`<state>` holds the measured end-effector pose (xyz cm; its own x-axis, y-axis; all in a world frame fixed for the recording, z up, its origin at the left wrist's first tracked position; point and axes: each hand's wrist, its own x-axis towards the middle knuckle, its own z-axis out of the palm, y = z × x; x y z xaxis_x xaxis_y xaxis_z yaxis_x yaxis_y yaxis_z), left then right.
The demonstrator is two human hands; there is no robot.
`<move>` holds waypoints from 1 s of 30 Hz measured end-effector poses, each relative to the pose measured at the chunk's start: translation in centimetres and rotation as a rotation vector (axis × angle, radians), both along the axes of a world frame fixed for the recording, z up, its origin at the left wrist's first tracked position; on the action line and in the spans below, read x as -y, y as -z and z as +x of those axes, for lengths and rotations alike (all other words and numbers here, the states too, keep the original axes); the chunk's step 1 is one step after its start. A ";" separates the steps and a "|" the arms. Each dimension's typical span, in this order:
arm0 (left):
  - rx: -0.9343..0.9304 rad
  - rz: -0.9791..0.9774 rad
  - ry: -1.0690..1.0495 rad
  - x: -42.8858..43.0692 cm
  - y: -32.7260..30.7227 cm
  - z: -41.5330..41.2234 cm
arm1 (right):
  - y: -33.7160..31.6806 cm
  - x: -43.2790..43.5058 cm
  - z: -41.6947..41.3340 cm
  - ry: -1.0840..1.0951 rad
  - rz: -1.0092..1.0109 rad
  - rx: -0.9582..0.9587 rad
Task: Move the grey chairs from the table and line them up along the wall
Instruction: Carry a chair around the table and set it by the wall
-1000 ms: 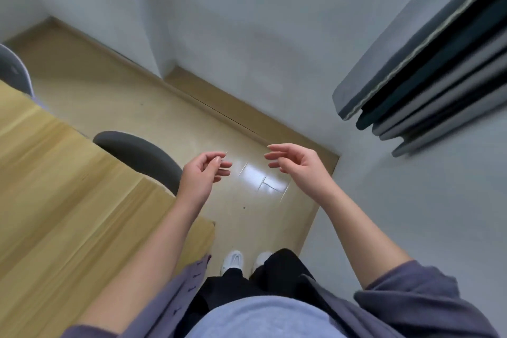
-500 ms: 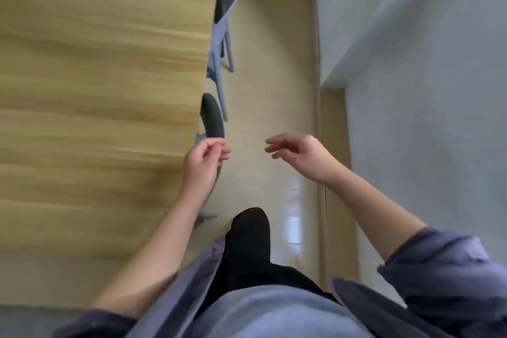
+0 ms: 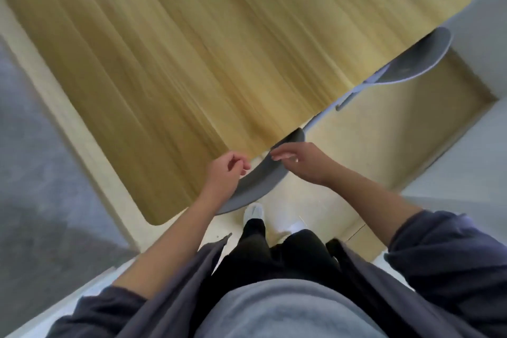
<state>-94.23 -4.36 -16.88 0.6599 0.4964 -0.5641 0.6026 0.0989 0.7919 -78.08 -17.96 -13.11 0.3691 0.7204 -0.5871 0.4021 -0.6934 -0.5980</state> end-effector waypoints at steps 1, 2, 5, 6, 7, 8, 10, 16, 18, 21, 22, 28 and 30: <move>-0.010 -0.005 -0.019 -0.1 0.0 -0.2 | 0.3 -1.2 0.6 -0.082 -0.040 -0.001; -0.023 0.005 -0.021 -0.3 0.0 -0.2 | 0.6 -2.1 1.0 -0.150 -0.064 0.005; -0.060 0.030 -0.116 -0.4 0.1 -1.0 | 1.5 -5.5 1.7 -0.405 -0.097 0.010; -0.069 0.044 -0.134 -0.4 0.2 -1.1 | 1.8 -6.0 1.8 -0.455 -0.104 0.007; -0.074 0.064 -0.155 -0.3 0.3 -1.2 | 1.9 -6.6 2.0 -0.497 -0.116 -0.003; -0.085 0.090 -0.192 -0.2 0.4 -1.5 | 2.2 -7.3 2.1 -0.553 -0.127 -0.013; -0.108 0.121 -0.301 0.5 0.9 -1.9 | 2.9 -8.7 2.4 -0.703 -0.153 -0.015; -0.245 0.177 -0.649 4.3 1.3 -0.4 | 4.4 -12.1 4.5 -1.097 -0.133 -0.004; -0.323 0.212 -0.729 6.0 1.6 0.9 | 4.7 -12.3 5.4 -1.172 -0.131 -0.049; -0.470 0.306 -0.831 9.3 2.0 3.6 | 5.0 -11.8 7.1 -1.239 -0.171 -0.158; -0.492 0.364 -0.874 10.2 2.1 4.6 | 5.1 -11.5 7.7 -1.280 -0.175 -0.174; -0.746 0.349 -0.989 13.9 3.3 9.4 | 6.1 -8.9 9.8 -1.404 -0.198 -0.216; -0.801 0.326 -1.065 14.0 3.5 10.0 | 6.8 -8.1 10.4 -1.409 -0.179 -0.204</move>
<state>-84.21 -18.40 -20.39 -0.5685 0.7359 -0.3678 0.6529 0.6756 0.3426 -67.72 -9.85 -19.87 -0.6774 0.3203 -0.6622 0.7243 0.1331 -0.6765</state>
